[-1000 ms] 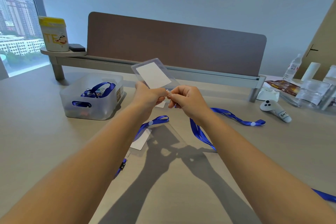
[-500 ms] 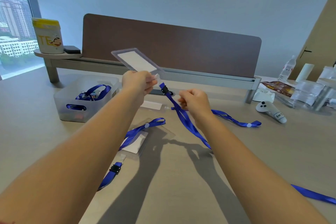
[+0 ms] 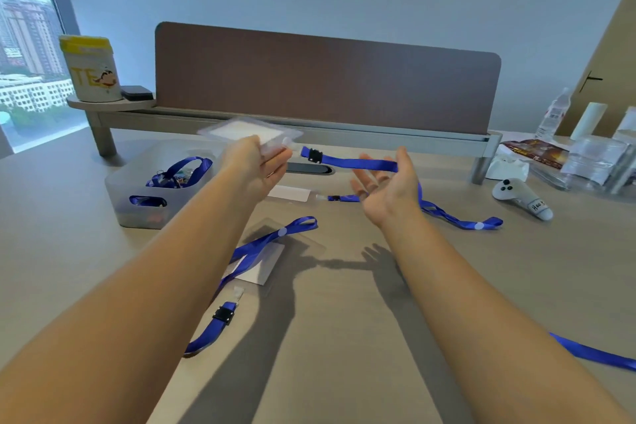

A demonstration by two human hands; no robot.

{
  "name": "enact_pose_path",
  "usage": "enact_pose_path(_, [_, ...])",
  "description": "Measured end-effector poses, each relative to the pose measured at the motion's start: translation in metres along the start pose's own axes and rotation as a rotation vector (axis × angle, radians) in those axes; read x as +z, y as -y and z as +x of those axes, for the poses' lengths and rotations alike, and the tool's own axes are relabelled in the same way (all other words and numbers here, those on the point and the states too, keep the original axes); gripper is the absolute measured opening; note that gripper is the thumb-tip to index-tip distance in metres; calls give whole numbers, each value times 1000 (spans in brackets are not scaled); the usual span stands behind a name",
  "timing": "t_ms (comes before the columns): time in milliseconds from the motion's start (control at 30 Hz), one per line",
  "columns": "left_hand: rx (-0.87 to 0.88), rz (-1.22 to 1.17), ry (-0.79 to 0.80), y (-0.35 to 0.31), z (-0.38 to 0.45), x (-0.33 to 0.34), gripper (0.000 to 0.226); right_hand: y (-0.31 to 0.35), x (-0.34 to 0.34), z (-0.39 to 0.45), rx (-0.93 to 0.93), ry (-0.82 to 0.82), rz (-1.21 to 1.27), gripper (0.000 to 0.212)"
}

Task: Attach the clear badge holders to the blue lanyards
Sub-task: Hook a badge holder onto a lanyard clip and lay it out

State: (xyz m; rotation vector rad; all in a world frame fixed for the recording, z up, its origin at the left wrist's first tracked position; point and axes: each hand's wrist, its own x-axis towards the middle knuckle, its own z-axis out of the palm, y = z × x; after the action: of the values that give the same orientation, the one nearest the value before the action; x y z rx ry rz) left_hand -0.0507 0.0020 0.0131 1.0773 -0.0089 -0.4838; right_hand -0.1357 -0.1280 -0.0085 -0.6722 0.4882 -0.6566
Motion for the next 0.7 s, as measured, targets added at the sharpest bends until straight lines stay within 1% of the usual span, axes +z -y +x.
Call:
enact_pose_path(67, [-28, -87, -66, 3, 6, -6, 33, 12, -8, 8, -48, -65, -71, 28])
enact_pose_path(133, [-52, -150, -132, 8, 10, -10, 25, 25, -19, 14, -93, -131, -166, 27])
enact_pose_path(167, [-61, -122, -173, 11, 13, -10, 23, 32, -24, 17, -116, -155, -212, 26])
enact_pose_path(233, [-61, -15, -234, 17, 18, -10, 26, 45, -35, 23, -139, -182, -276, 27])
enact_pose_path(367, [-74, 6, -210, 33, 29, -9, 23, 70, -55, 32, -114, -188, -283, 21])
enact_pose_path(500, [-79, -4, -211, 51, 42, -8, 25, 88, -73, 37, -70, -215, -346, 20])
enact_pose_path(700, [-164, -60, -223, 73, 64, -6, 12, 98, -105, 65, -158, -304, -267, 26])
